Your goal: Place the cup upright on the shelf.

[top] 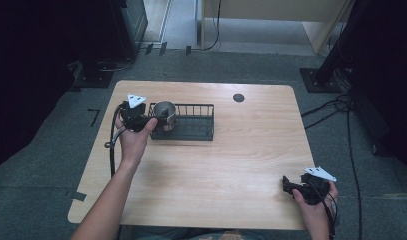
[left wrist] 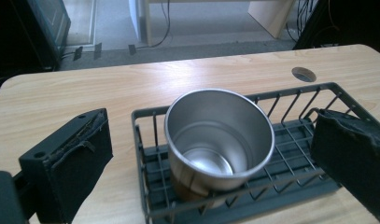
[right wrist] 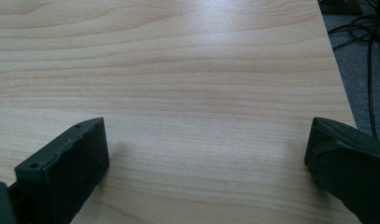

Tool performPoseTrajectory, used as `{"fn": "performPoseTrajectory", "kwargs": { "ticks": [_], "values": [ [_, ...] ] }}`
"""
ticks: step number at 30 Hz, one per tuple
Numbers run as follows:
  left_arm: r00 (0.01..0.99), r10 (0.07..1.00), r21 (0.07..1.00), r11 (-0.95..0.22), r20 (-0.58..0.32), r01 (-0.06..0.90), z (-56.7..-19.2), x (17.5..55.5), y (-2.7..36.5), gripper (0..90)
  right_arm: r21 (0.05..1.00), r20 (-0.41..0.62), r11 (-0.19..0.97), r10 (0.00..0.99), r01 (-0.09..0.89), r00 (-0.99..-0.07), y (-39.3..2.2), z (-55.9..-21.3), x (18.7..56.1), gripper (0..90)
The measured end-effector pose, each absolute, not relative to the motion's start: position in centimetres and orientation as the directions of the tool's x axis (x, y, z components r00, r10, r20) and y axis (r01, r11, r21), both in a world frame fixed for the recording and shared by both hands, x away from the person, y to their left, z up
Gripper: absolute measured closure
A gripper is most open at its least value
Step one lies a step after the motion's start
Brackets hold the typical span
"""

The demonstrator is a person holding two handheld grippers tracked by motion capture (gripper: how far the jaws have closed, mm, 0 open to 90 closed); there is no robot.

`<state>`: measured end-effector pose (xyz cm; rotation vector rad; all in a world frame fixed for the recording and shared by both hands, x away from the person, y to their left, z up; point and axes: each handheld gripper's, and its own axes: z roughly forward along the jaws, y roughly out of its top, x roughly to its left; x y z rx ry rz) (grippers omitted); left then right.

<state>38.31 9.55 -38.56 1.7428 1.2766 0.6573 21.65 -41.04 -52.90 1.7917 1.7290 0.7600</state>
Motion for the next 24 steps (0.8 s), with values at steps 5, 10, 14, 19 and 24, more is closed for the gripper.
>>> {"fn": "performPoseTrajectory", "kwargs": {
  "ticks": [5,10,14,19,24],
  "values": [
    [0.335,0.940,0.869,-0.112,-0.065,0.482,-38.7,37.0,10.4,0.0,0.713,0.033,-0.039,0.999,0.700,0.022,-41.0,-52.9,21.7,0.0],
    [0.320,0.946,0.872,-0.114,-0.051,0.477,-39.2,34.8,11.6,0.0,0.713,0.033,-0.039,0.999,0.700,0.022,-41.0,-52.9,21.7,0.0],
    [0.310,0.950,0.871,-0.115,-0.045,0.478,-39.7,33.9,12.3,0.0,0.713,0.033,-0.039,0.999,0.700,0.022,-41.0,-52.9,21.7,0.0],
    [0.293,0.954,0.867,-0.097,-0.058,0.489,-40.6,32.6,13.4,0.0,0.713,0.033,-0.039,0.999,0.700,0.022,-41.0,-52.9,21.7,0.0],
    [0.278,0.960,0.859,-0.111,-0.038,0.499,-42.2,31.7,14.3,0.0,0.713,0.033,-0.039,0.999,0.700,0.022,-41.0,-52.9,21.7,0.0]
  ]
}}
